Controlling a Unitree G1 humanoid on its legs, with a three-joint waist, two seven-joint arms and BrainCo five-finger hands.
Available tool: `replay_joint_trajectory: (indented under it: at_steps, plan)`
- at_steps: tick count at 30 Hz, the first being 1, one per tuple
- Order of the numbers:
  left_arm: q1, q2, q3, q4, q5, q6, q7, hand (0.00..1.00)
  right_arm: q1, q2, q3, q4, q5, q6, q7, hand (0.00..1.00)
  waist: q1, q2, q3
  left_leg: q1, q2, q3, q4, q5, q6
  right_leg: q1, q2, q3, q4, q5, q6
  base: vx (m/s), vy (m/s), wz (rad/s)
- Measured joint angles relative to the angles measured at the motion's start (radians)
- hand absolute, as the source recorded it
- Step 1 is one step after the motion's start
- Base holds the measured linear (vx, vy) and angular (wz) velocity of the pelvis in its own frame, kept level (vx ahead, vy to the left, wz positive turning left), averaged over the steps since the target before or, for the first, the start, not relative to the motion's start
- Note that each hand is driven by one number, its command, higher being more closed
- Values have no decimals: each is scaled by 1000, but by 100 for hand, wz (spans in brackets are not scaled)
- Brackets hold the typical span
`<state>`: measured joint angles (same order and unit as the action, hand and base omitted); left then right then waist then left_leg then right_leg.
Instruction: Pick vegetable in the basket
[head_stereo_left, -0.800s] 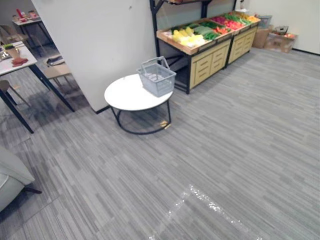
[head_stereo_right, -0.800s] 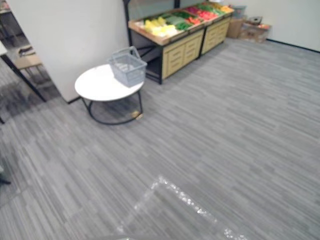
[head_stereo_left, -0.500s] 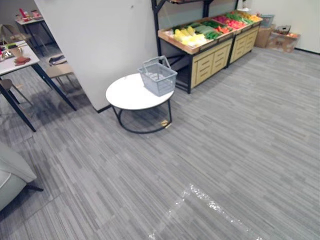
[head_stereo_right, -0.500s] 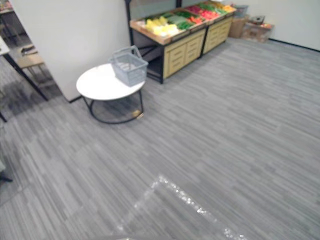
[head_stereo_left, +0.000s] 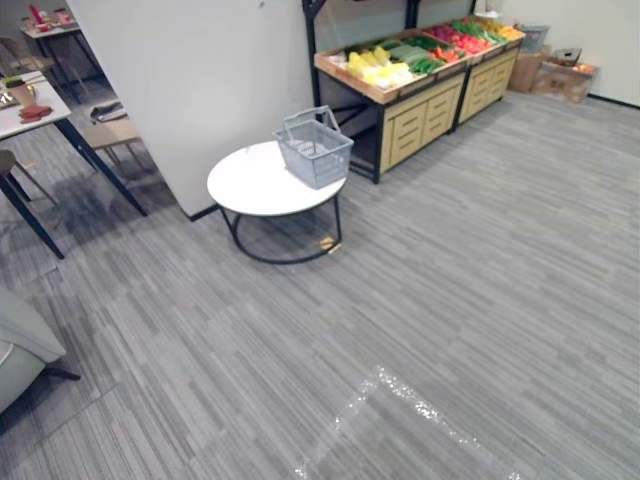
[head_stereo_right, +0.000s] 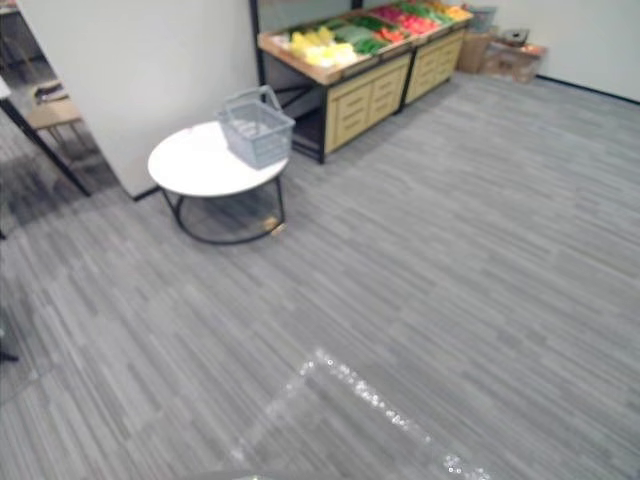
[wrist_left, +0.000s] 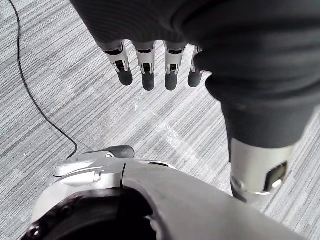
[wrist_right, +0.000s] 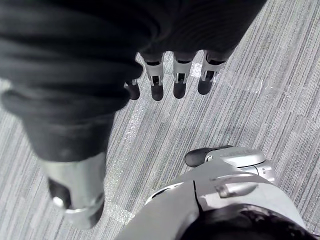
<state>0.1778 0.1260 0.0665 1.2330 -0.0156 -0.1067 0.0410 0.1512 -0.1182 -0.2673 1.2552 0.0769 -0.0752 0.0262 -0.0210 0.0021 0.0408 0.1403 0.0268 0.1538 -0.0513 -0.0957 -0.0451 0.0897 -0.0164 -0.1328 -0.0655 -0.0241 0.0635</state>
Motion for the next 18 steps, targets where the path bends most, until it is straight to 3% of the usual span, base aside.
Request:
replay_joint_trajectory:
  at_steps: [11,18]
  plan:
    - [1,-1,-5,-1,17,1,15,0,2,0,2,-2,-1,0,-5,0,-2,-1,-1,3,2,7,-9,0,0,-1,4,5,-9,0,-1,-4,-26,-2]
    - [-9,11,-67,-2,22,2,33,0,-3,1,2,-2,-22,1,-32,0,0,0,-2,8,4,25,-13,-5,-7,0,6,17,-11,1,0,11,-14,-6]
